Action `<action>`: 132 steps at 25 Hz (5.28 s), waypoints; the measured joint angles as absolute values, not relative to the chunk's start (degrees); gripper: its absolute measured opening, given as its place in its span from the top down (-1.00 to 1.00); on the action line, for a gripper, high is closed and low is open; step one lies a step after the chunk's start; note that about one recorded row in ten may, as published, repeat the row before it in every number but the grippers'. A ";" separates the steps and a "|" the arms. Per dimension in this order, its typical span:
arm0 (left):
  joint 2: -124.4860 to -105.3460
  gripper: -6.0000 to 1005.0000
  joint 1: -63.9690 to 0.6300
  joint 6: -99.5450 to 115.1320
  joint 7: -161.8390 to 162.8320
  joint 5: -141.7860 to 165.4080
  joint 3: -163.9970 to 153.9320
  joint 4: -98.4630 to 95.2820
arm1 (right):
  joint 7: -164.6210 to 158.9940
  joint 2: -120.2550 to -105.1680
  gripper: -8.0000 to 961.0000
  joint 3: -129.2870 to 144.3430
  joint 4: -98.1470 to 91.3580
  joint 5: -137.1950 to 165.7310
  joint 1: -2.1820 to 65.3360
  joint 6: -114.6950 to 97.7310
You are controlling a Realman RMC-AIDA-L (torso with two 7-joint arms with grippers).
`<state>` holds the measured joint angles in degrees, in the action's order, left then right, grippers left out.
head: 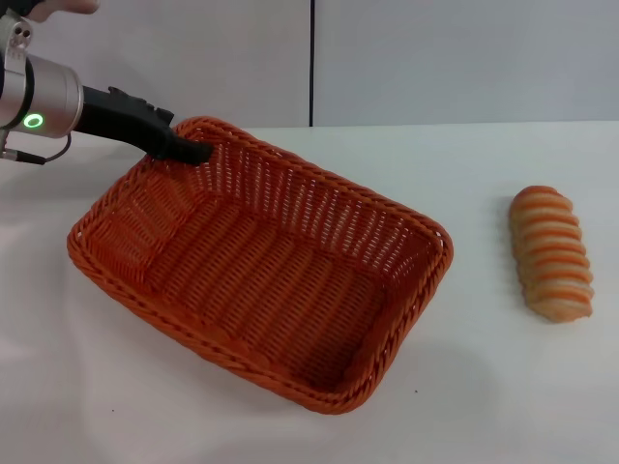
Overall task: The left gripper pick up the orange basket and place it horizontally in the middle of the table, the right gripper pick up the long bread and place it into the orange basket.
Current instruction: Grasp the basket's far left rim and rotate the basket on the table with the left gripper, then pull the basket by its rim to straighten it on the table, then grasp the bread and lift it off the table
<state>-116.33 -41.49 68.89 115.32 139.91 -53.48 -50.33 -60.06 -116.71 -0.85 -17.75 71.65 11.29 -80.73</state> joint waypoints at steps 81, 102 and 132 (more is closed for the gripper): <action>-117.43 0.50 -32.61 92.25 138.82 129.96 -38.06 -55.96 | -59.85 -114.92 -0.50 -2.46 -16.90 72.16 15.44 -72.35; -116.85 -0.58 -29.29 91.00 121.99 118.88 -30.80 -54.44 | -110.69 -105.37 -0.51 9.27 -51.10 113.29 17.62 -103.60; -117.50 -0.62 -27.57 90.53 104.90 102.86 -31.34 -43.59 | -116.16 -102.80 -0.67 29.49 -40.28 137.45 34.51 -91.62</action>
<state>-117.50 -27.57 90.53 104.90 102.86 -31.34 -43.59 -116.16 -102.80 29.49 -40.28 137.45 34.51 -91.62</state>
